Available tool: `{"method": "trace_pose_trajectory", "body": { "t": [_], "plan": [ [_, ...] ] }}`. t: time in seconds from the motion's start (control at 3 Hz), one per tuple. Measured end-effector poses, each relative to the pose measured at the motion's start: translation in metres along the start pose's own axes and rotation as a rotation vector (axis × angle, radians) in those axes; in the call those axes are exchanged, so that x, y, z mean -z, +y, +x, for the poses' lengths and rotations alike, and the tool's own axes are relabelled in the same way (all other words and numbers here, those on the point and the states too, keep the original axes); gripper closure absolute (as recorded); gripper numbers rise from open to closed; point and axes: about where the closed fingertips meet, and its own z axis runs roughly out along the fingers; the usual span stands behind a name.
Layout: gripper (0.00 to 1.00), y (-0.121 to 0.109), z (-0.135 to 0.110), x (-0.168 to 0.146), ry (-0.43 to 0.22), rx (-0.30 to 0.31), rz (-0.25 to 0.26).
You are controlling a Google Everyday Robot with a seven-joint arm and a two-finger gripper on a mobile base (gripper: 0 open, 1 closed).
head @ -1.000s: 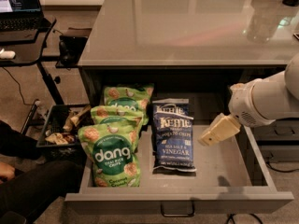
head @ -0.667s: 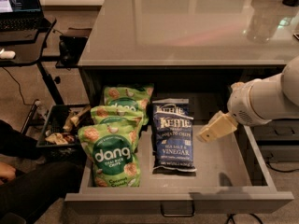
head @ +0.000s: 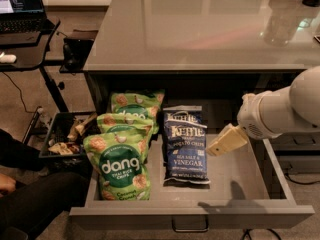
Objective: Pick blue chip bag from top drawer and place on counter
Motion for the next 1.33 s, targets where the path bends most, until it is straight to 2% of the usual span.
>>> {"method": "trace_pose_trajectory", "body": {
  "t": [0.33, 0.67, 1.0, 1.33],
  "plan": [
    [0.0, 0.013, 0.008, -0.028, -0.009, -0.006, -0.038],
    [0.0, 0.029, 0.009, -0.052, -0.028, 0.03, -0.083],
    [0.0, 0.046, 0.011, -0.08, -0.045, 0.117, -0.147],
    [0.0, 0.055, 0.013, -0.096, -0.055, 0.175, -0.182]
  ]
}}
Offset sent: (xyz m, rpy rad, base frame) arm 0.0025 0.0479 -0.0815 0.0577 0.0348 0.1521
